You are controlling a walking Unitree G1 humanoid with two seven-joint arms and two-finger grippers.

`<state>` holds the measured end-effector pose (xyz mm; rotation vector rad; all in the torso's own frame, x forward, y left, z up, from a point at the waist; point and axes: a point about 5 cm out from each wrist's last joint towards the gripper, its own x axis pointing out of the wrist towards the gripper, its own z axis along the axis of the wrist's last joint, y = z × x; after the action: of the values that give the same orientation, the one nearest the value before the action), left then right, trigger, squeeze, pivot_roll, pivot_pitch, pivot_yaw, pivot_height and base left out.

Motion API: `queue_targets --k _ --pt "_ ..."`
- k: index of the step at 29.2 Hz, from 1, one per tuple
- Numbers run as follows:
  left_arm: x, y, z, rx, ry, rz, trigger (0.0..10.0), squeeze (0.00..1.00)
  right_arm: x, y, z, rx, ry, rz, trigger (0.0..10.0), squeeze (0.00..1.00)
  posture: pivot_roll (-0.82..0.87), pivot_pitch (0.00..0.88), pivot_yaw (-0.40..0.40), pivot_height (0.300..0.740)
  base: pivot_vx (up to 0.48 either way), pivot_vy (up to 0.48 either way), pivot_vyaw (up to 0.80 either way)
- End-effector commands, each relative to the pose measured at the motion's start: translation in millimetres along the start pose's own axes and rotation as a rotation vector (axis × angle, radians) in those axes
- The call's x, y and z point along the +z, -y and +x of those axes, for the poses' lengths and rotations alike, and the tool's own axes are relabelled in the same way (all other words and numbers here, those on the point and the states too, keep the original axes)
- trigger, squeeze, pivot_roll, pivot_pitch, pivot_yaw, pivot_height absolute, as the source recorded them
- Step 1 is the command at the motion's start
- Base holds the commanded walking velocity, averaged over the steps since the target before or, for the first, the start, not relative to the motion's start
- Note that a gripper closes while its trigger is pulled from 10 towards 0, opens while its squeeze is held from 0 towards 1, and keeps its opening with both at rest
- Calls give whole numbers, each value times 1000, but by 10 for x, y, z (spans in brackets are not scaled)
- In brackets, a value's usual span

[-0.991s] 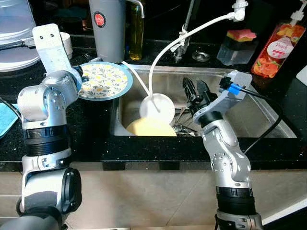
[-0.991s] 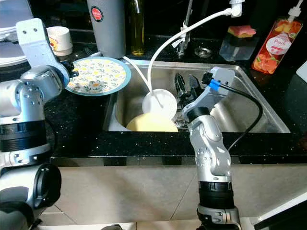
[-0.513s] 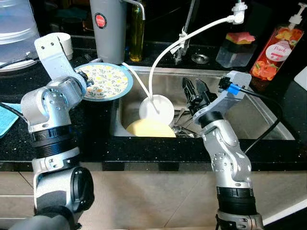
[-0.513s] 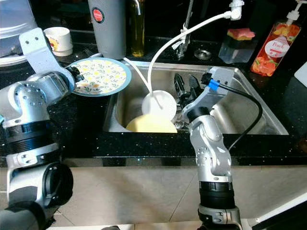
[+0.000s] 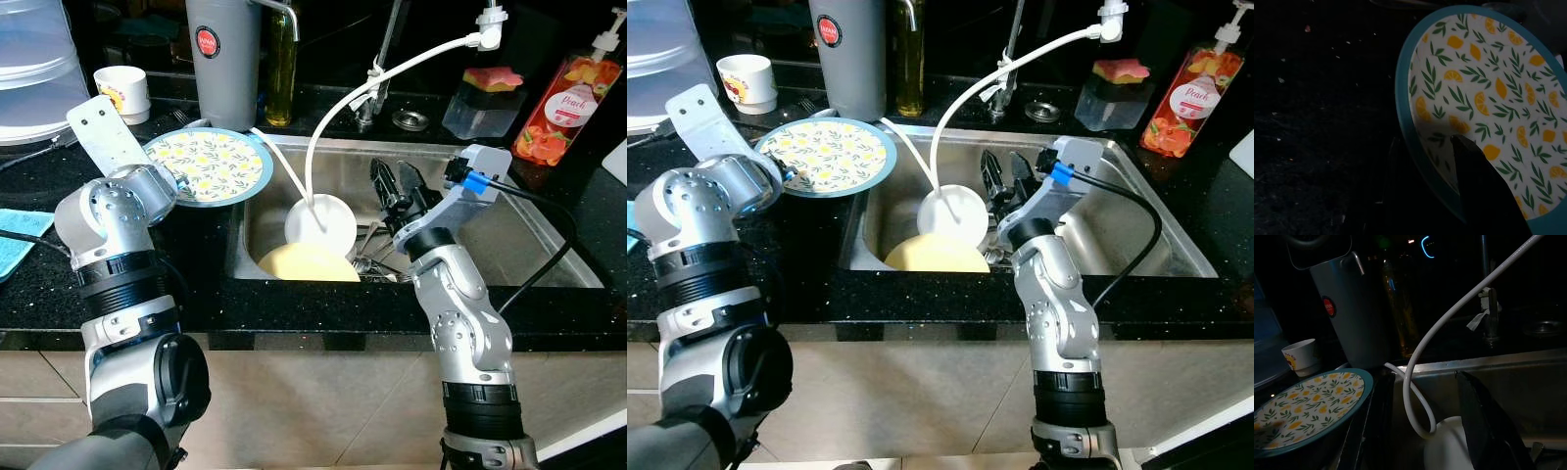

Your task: Kitchen organization

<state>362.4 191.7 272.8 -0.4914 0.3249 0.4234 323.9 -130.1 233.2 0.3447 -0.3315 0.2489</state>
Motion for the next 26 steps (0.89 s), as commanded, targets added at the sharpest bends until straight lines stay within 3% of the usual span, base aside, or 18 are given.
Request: queue_targets --k 1,5,17,26 --pt "-18 60 19 6 -18 0 10000 0 -7 16 -2 -3 -1 -9 10000 0 310 0 -45 740 0 0 0" --pt "51 167 65 -12 -14 -14 10000 0 7 26 -9 -13 12 -10 10000 0 310 0 -27 740 0 0 0" --pt "16 75 236 54 -70 -45 10000 0 18 42 -32 -31 25 -5 10000 0 317 0 -5 740 0 0 0" --pt "17 69 281 61 -94 -87 10000 0 21 53 -42 -37 25 2 10000 0 320 0 -9 740 0 0 0"
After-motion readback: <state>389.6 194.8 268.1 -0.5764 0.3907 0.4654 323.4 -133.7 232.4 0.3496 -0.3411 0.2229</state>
